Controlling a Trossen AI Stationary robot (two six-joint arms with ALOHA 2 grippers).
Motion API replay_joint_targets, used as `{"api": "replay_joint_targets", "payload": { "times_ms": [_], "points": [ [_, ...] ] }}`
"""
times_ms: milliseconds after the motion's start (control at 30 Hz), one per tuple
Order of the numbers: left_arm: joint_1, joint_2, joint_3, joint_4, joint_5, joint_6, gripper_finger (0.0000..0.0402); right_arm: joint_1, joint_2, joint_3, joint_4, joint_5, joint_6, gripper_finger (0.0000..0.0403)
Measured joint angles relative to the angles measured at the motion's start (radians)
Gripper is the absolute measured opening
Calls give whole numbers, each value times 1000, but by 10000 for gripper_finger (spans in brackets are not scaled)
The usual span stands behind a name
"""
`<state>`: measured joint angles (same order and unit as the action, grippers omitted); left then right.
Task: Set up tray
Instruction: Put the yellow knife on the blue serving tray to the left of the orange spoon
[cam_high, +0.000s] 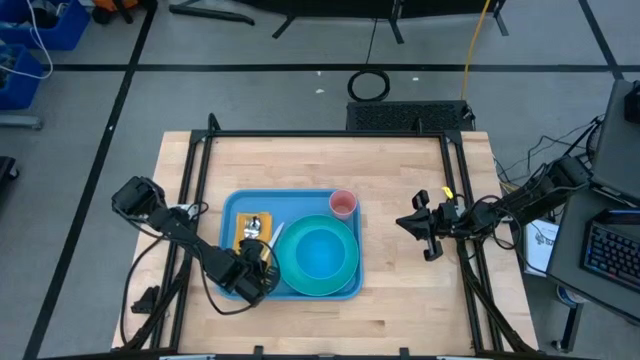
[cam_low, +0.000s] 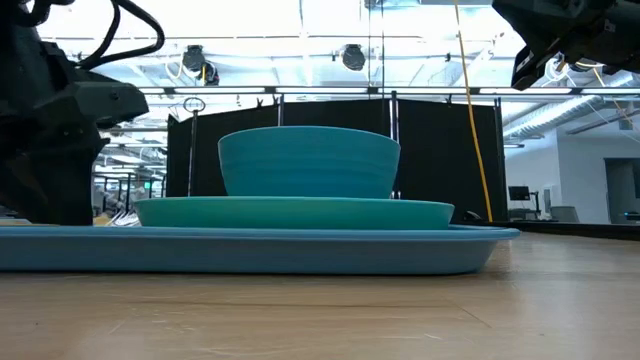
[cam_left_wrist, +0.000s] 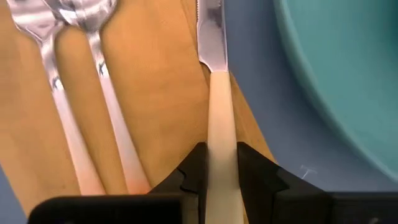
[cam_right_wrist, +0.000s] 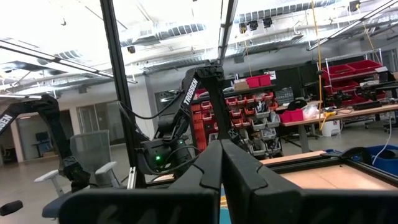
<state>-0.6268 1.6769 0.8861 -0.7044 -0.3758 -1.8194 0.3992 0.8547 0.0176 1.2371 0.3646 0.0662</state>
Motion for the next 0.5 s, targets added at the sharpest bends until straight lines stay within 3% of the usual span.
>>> {"api": "replay_joint_targets", "payload": {
  "times_ms": [233,500],
  "points": [
    [-25,-46,3,-14,-92,-24,65,0,0,0,-3,0,0,0],
    [-60,-49,3,-140,-63,-210,65,0,0,0,-10,0,0,0]
  ]
}}
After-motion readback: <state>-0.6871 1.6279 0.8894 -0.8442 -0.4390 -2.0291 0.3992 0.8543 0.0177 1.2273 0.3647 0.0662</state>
